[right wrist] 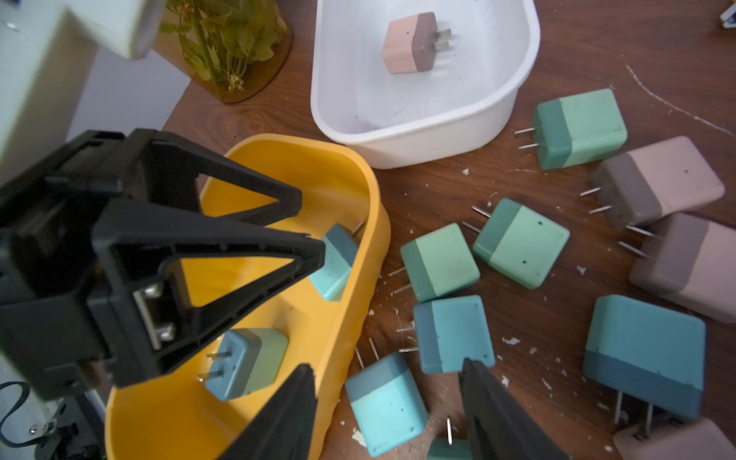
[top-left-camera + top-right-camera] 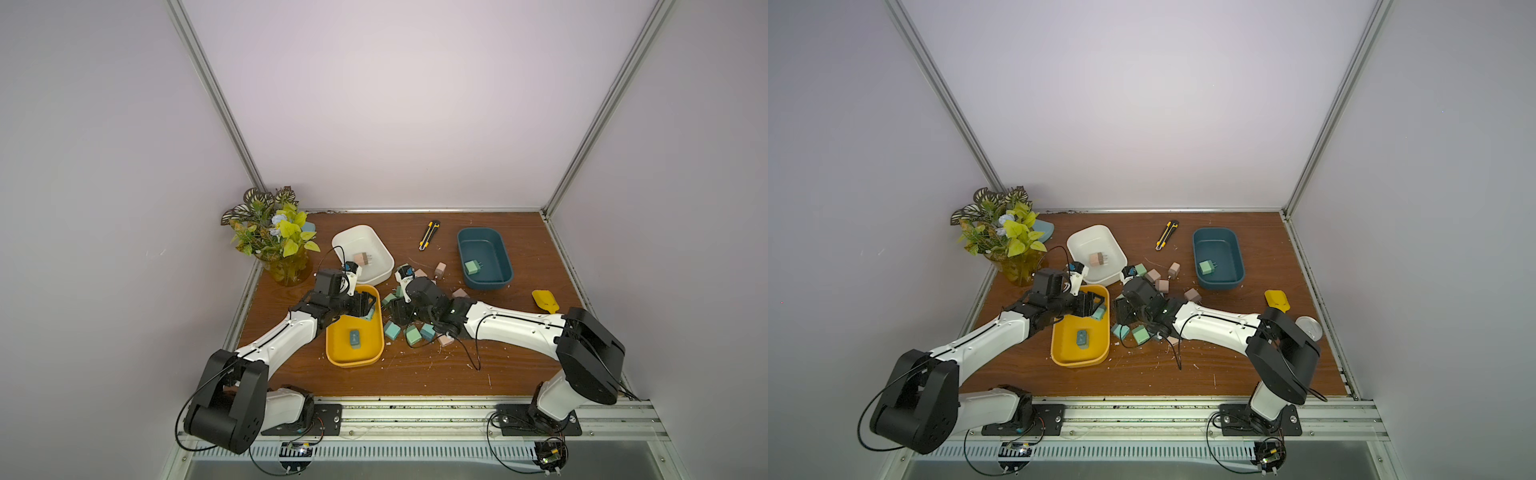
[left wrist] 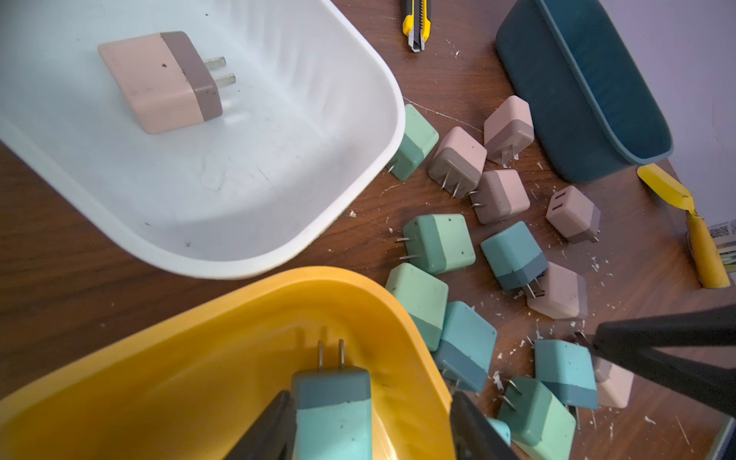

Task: Place the plugs by color into the storage box
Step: Place the plug in the storage box.

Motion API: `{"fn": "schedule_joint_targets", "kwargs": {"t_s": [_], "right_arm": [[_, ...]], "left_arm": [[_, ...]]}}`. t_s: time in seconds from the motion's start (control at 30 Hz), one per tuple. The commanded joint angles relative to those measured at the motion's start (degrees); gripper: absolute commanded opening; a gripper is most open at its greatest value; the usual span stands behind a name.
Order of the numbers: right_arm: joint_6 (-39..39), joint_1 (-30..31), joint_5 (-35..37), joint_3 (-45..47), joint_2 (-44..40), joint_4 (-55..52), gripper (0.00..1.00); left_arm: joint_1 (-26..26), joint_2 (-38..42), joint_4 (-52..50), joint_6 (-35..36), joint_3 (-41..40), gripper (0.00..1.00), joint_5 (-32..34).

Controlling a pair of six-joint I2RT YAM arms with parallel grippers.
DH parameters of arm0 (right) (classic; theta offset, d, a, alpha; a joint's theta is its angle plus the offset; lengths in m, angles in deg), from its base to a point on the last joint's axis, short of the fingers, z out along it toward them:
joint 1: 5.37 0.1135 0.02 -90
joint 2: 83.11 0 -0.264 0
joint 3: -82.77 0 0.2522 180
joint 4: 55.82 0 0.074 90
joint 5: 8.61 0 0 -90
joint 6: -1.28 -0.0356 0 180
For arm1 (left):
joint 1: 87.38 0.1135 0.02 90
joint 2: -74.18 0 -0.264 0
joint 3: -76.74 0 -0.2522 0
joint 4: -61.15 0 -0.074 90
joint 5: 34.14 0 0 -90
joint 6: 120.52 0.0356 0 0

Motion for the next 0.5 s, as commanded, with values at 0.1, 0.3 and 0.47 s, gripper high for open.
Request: {"fn": "schedule_joint_targets", "kwargs": {"t_s": [0.1,0.3,0.47], "right_arm": [[1.0,0.3,1.9,-2.2,0.1,-0.7,0.63],[1.7,0.3,2.9,-4.4,1.4,-2.9,0.63],[3.2,0.3,7.0,-5.2,0.1,-5.8,0.64]], "left_arm": [[0.6,1.5,2.0,0.9,-0.9,0.63,0.2],[0.6,1.7,3.3,0.7,-1.3,0.62,-0.8],[0.5,3.3,2.8,1.6,-0.8,0.62,0.0]]}}
